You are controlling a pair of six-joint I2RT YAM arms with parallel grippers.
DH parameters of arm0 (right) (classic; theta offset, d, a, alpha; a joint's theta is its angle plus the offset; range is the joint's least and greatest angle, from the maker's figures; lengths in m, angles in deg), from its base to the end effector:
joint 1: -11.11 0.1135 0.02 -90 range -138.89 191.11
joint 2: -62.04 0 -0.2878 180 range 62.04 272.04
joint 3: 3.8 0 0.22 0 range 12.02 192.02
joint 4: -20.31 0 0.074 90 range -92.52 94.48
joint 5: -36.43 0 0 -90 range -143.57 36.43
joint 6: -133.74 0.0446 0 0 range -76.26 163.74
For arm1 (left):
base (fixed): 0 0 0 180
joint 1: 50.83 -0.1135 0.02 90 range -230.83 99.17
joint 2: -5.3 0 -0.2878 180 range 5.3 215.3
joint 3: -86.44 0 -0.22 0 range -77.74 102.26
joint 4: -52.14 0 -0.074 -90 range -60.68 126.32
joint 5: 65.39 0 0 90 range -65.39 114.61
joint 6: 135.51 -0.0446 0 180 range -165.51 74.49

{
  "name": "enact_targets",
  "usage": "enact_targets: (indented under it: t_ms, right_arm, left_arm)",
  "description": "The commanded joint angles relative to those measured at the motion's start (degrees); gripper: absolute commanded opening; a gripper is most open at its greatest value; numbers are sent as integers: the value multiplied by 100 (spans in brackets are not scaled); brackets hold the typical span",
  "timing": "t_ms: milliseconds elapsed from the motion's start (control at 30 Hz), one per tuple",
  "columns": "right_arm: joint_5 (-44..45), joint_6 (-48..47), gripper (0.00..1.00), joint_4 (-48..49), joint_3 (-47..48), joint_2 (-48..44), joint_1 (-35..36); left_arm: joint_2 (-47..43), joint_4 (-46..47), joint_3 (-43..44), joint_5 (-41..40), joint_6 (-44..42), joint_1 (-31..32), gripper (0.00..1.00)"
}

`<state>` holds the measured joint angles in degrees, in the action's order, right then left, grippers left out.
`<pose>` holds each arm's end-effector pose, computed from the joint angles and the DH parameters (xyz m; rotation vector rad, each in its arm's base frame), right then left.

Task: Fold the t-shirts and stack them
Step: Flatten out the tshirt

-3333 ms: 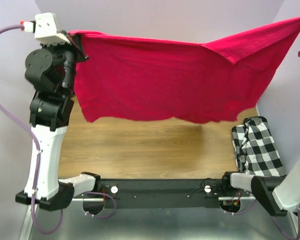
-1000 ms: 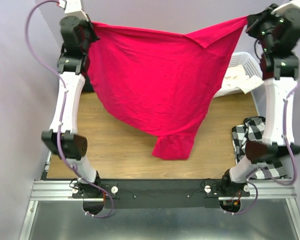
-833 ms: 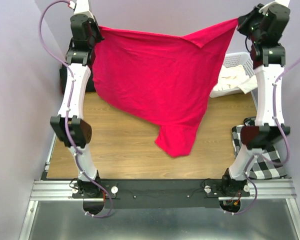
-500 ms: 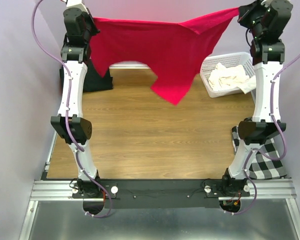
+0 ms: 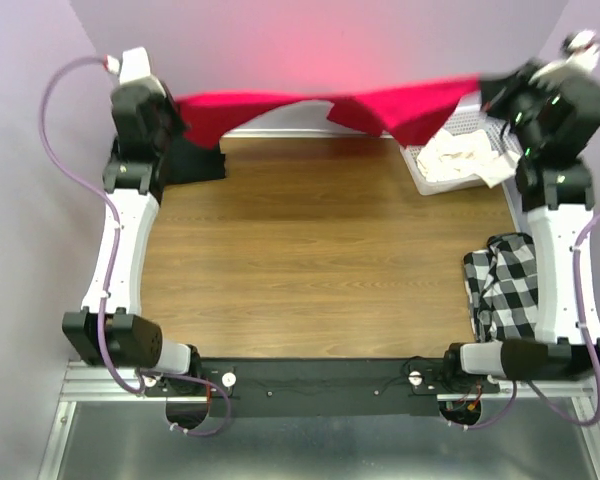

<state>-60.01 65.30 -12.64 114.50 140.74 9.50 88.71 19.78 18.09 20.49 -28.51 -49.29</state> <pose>0.2507 -0.0020 0.5497 0.2032 1.4517 0.3657 0.2989 -0.0048 0.4950 -0.2758 1.6226 -0.1882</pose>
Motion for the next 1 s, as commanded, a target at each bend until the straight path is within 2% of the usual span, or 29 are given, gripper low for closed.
enact_targets:
  t_ms: [0,67,133,267,567,967]
  right_arm:
    - [-814,479,1,-748,-3048,-607,-24]
    - [-1104,926,1,-932,-3924,-951,-15]
    - [-1280,1165,1,-1143,-4994,-1494,2]
    - [-948,1499,1,-2317,-5728,-2349,11]
    - [-596,1817,1,-3533,-6169,-3237,11]
    - [-394,1746,1,-3579,-6144,-3142,11]
  left_arm:
    - [-808,-287,-2382,-387,619,-66,0]
    - [-1089,-403,-3162,-397,752,-66,0]
    - [-1231,-622,-3526,-405,901,-66,0]
    - [-1573,-1053,-4045,-554,1209,-66,0]
    - [-2092,-1387,-4889,-502,1465,-31,0]
    - [-2110,-1634,-4758,-555,1710,-5,0]
